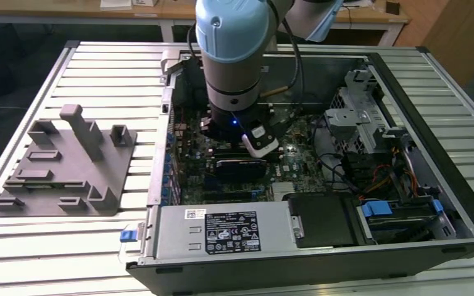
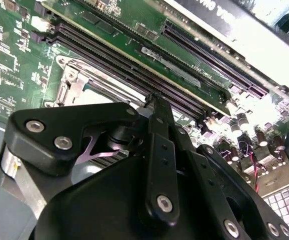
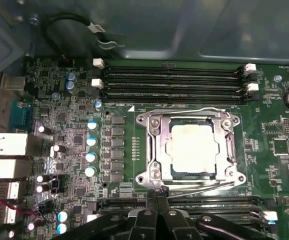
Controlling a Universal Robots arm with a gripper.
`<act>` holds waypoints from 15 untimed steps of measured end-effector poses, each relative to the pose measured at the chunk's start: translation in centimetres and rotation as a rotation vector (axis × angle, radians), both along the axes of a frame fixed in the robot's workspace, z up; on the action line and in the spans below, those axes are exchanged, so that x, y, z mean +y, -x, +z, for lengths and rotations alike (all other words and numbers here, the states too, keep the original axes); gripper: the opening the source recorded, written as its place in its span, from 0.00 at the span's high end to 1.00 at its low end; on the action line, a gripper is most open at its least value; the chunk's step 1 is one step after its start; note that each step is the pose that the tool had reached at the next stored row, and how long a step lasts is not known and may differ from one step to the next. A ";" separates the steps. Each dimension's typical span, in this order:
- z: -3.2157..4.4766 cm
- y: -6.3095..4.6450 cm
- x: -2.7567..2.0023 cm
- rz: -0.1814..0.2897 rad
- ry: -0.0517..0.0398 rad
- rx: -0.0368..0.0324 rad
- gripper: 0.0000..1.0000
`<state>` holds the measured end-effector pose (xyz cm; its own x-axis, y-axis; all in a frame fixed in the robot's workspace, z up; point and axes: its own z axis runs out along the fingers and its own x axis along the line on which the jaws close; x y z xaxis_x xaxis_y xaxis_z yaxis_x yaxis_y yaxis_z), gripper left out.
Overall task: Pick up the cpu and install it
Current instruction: 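Install the second cpu locking lever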
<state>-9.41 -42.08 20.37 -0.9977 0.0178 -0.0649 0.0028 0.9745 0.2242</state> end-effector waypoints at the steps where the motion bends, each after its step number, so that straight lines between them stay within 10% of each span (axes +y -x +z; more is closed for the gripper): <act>1: -0.10 0.1 0.00 0.000 -0.0025 -0.0001 0.89; 7: -0.54 0.5 -0.01 0.000 -0.0264 0.0000 0.89; 15: -0.94 0.6 -0.01 0.000 -0.0802 0.0001 0.89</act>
<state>-9.96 -42.10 19.43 -0.9977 0.0229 -0.0632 0.0028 0.9535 0.3015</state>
